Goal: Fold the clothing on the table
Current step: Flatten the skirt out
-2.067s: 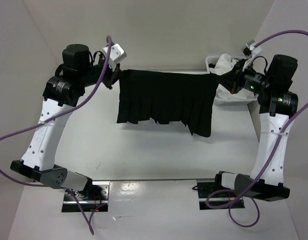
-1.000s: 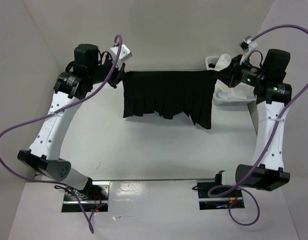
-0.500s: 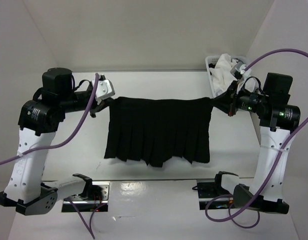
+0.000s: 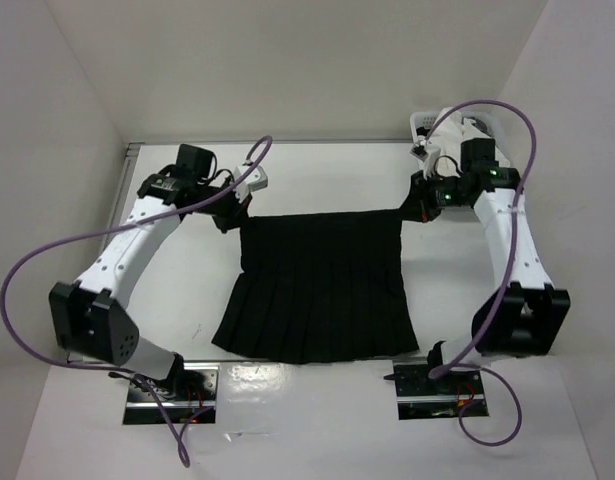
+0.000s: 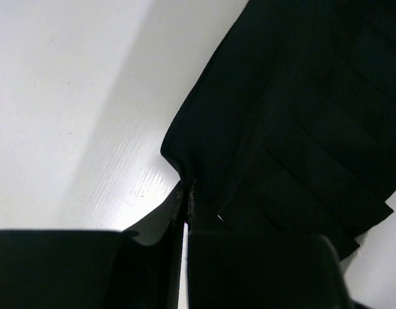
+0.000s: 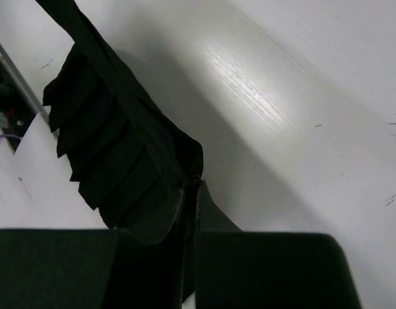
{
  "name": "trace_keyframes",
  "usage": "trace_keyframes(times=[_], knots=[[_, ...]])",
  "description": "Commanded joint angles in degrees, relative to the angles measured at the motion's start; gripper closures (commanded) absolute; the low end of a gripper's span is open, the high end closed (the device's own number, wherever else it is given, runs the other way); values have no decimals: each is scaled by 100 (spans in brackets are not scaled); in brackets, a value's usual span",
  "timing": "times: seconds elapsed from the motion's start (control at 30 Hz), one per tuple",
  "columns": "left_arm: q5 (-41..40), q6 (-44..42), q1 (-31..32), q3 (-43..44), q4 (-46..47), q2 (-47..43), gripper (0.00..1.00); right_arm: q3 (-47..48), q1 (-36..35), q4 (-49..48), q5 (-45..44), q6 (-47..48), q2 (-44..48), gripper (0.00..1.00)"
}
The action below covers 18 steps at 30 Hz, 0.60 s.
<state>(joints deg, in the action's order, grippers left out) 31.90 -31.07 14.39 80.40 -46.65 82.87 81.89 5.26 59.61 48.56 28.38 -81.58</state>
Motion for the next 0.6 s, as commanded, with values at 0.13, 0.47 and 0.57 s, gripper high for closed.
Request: trace_keyframes(times=[0.13, 0.47, 0.57], knots=[[-684, 365, -489, 343, 1395, 1228, 98, 484, -68, -2031, -681, -421, -1648, 100], [-887, 610, -788, 1320, 1685, 2602, 98, 1821, -498, -2428, -1313, -676, -3627, 100], [-1002, 664, -842, 1566, 1739, 2901, 98, 2199, -631, -2428, -1507, -729, -3996, 100]])
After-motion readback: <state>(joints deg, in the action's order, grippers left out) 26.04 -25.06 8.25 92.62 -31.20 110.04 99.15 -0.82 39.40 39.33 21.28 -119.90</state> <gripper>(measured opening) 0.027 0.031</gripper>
